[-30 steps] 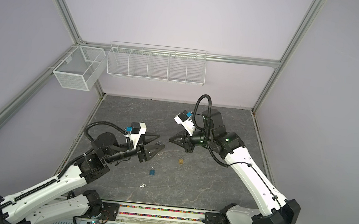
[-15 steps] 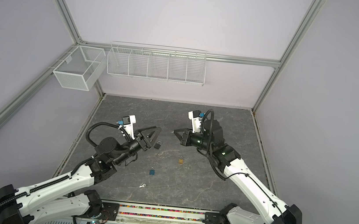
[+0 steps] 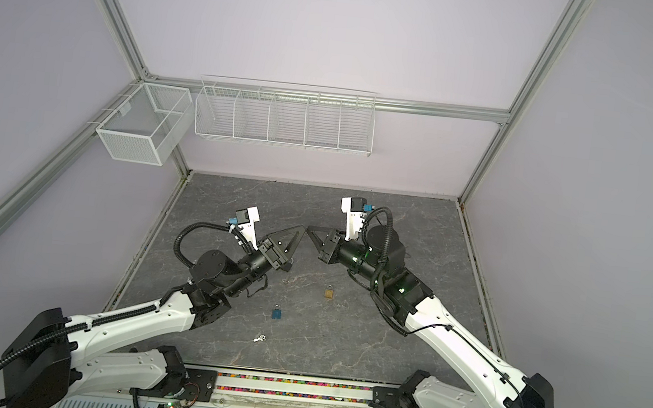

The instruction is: Unlock with the key

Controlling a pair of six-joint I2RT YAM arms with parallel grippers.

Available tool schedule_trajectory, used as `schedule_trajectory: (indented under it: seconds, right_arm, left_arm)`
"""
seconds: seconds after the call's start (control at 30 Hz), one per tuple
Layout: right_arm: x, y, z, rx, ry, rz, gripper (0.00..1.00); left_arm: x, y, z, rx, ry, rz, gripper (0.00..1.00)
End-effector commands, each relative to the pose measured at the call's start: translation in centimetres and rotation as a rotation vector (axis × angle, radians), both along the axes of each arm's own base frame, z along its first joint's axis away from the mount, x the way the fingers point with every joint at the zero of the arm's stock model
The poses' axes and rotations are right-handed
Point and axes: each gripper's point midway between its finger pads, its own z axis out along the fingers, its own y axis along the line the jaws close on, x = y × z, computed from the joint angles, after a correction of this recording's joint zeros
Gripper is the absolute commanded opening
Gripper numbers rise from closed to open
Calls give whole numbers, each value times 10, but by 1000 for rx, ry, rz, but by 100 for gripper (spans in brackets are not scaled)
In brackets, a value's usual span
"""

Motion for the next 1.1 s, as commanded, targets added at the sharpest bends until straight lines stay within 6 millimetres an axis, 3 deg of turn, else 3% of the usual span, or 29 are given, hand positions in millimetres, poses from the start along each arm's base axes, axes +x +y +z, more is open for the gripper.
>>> schedule_trajectory:
  seconds: [0.0,0.37,0.67,0.97,1.07]
  right_arm:
    - [-2,0,10,55,-19,-12,6]
    - [-7,2,13,51,-31,14,7]
    - [-9,6,15,73,-28,33,6]
    - [-12,6,15,73,-37,45,6]
    - [-13,6,16,67,-47,47,6]
  left_arm:
    - [-5,5,31,-96,-46,-8,37]
    - [-5,15,37,-153,-75,26,19]
    - [-5,4,42,-154,-79,-15,18]
    - [-3,2,42,-156,-80,-15,8]
    - [-2,2,42,-161,-83,-14,0]
